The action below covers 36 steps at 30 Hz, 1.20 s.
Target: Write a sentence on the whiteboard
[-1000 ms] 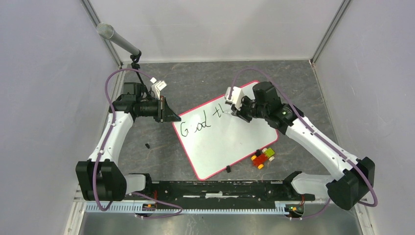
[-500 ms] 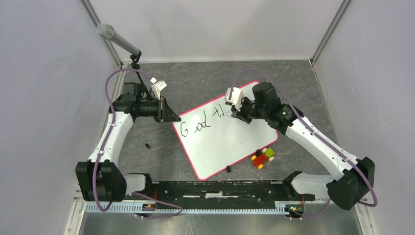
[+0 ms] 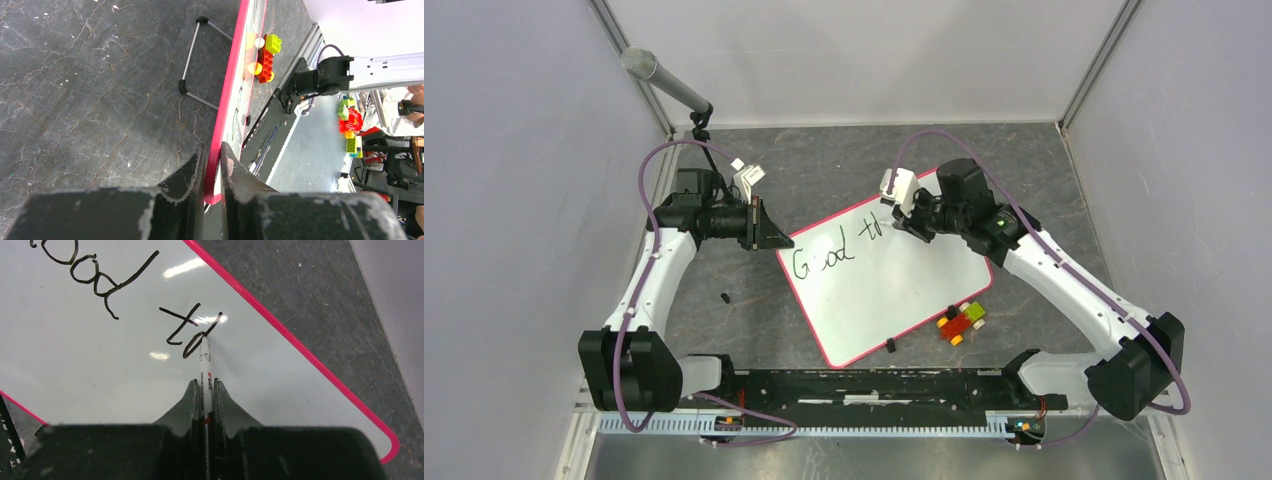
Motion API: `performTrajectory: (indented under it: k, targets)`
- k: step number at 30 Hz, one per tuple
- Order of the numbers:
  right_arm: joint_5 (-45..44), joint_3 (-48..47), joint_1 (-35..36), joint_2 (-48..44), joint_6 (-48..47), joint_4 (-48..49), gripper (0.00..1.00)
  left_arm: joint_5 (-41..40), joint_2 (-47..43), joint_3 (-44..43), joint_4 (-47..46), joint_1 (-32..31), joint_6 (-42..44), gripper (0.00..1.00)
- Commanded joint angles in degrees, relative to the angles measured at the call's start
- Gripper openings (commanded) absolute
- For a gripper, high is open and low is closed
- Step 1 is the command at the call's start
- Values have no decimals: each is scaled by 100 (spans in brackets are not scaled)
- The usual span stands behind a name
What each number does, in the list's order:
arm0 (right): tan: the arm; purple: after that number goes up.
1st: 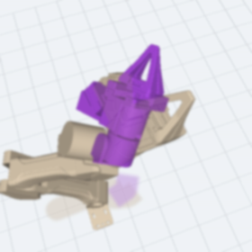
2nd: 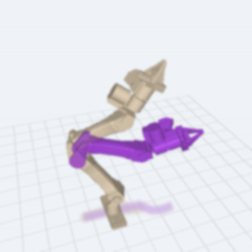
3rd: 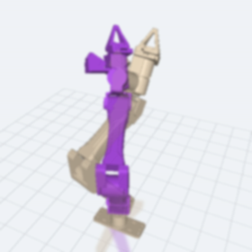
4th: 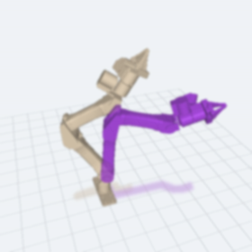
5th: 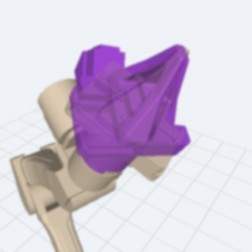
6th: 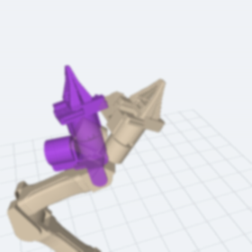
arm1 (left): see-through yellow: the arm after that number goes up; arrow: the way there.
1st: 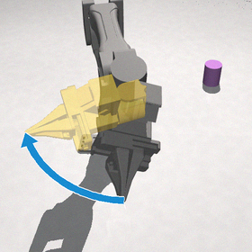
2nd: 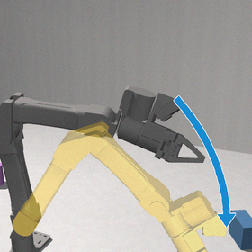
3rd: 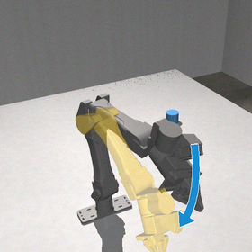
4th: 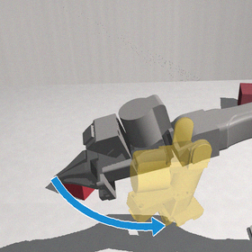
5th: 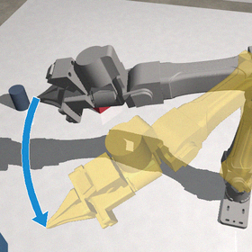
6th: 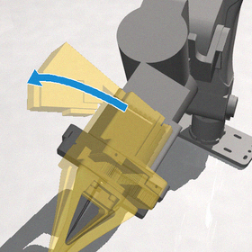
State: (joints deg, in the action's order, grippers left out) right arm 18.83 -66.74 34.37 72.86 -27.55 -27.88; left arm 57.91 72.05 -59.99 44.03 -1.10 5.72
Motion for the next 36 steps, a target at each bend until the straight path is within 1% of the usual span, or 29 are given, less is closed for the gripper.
performTrajectory:
  k: [1,6,17,23,31,36]
  targets:
    - [-341,-71,-156,-86,-171,112,0,-333,-15,57,123,-74,367,2]
    - [-350,-2,-228,-159,-206,60,0,-350,-4,48,126,-75,360,2]
    - [124,294,-226,-281,-245,-236,0,-370,-21,57,123,-74,367,2]
    - [163,525,-216,-493,-284,-382,0,-359,-26,62,123,-74,362,2]
    - [217,6,-218,-581,-115,-367,0,-331,-50,49,123,-83,337,2]
    - [31,-201,-250,-527,-134,-326,0,-349,-116,92,123,-90,366,2]
